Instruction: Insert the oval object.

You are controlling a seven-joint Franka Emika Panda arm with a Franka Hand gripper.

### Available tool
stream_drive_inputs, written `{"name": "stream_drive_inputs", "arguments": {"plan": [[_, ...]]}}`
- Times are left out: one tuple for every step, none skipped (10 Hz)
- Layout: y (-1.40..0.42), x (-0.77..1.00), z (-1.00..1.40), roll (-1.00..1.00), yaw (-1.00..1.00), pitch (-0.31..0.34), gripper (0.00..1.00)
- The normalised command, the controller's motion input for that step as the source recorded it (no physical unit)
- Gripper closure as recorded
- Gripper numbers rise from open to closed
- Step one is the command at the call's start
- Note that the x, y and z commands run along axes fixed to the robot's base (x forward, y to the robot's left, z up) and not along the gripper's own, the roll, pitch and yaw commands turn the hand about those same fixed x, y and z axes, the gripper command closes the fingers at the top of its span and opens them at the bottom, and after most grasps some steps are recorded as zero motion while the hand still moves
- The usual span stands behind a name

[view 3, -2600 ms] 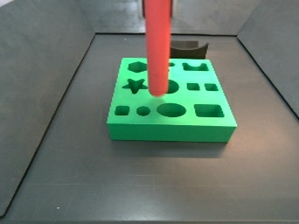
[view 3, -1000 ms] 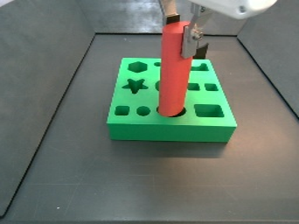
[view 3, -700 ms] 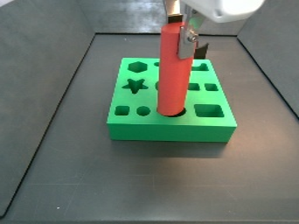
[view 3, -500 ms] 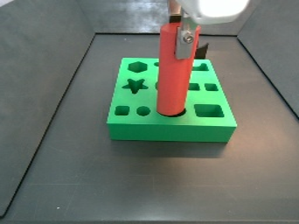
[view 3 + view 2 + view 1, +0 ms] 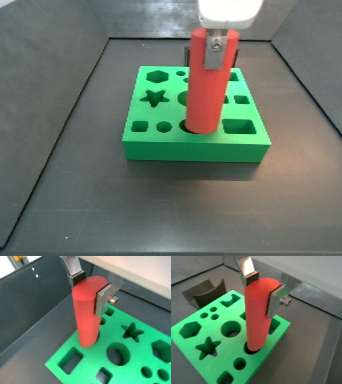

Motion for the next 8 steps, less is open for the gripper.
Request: {"name": "stream_drive_inputs", "arguments": {"plan": [[0.0,-0.02,-0.03,0.02,0.0,0.0,1.0],[0.07,-0.08,-0.06,0.0,0.0,0.0,1.0],[0.17,-0.12,-0.09,-0.04,0.0,0.0,1.0],[0.26,-0.16,-0.05,-0.02,0.0,0.0,1.0],[0.25,-0.22,-0.01,0.0,0.0,0.0,1.0],[0.22,-0.24,-0.01,0.0,0.04,0.0,1.0],[0.02,-0.18,-0.07,-0.04,0.09,0.0,1.0],[-0.06,0.0,-0.07,-0.09,0.06,0.0,1.0]]}}
